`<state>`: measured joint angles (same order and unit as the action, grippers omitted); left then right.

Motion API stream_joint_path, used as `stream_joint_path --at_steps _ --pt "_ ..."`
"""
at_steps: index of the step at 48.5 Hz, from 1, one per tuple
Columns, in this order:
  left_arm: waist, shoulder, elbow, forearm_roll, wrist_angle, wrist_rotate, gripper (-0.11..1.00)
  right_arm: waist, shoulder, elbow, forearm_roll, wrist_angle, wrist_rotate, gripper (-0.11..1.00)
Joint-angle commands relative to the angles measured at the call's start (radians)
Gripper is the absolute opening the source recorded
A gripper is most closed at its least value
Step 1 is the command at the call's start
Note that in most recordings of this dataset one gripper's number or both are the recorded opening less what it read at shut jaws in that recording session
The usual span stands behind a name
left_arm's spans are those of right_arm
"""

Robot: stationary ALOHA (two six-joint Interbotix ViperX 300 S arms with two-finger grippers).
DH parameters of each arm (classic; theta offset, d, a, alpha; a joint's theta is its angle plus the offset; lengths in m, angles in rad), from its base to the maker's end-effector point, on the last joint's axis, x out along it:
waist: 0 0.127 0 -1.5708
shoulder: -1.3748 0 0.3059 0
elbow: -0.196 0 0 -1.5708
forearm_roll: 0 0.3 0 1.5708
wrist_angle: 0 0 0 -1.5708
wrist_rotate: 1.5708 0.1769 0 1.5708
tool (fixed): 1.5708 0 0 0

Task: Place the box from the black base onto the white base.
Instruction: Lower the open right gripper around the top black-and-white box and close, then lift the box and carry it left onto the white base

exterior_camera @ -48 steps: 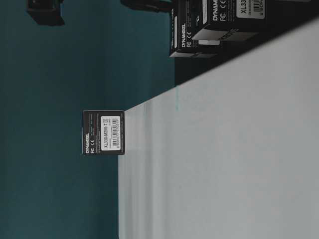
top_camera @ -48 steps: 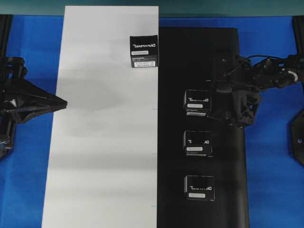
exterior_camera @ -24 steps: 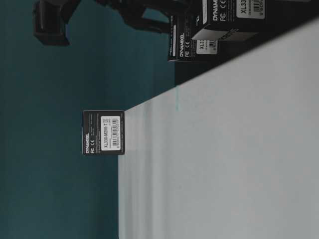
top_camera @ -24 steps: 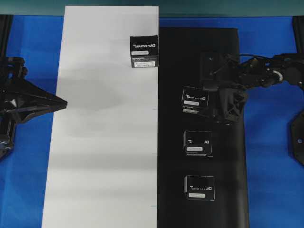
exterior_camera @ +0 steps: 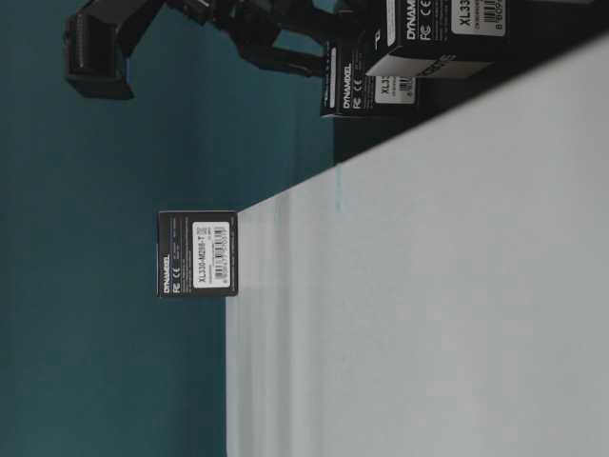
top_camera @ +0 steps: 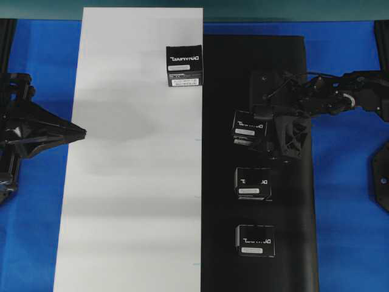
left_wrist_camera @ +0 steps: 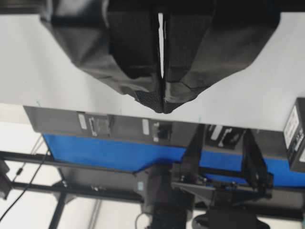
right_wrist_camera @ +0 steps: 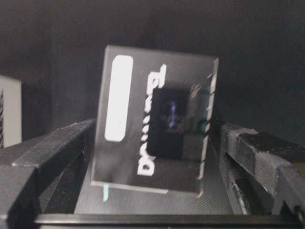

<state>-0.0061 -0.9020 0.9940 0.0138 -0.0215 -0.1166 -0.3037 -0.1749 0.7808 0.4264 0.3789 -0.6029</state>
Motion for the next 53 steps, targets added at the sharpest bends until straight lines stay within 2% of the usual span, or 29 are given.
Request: stream_joint_path --at_steps 1,11,17,21,28,43,53 --pt "0.002 0.005 -0.018 0.003 -0.005 0.0 -0.01 0.006 0.009 -0.008 0.015 -0.026 0.011 1.0" --pt "0.0 0.005 -0.018 0.003 -0.005 -0.002 -0.01 0.008 0.008 -0.002 0.02 -0.037 0.094 0.99" --pt "0.0 0.005 -0.017 0.002 -0.005 -0.002 -0.01 0.017 0.006 0.002 0.018 -0.037 0.13 0.93" --pt "0.0 0.005 -0.017 0.002 -0.006 -0.002 -0.01 0.021 0.006 0.0 0.02 -0.034 0.138 0.83" --pt "0.0 0.005 -0.017 0.002 -0.005 -0.002 -0.01 0.037 0.006 -0.003 0.02 -0.028 0.14 0.59" --pt "0.005 0.006 -0.018 0.003 -0.008 -0.002 -0.01 0.043 -0.061 -0.052 0.02 0.084 0.141 0.58" --pt "0.005 0.005 -0.018 0.003 -0.008 -0.003 -0.01 0.037 -0.138 -0.158 0.011 0.212 0.141 0.55"
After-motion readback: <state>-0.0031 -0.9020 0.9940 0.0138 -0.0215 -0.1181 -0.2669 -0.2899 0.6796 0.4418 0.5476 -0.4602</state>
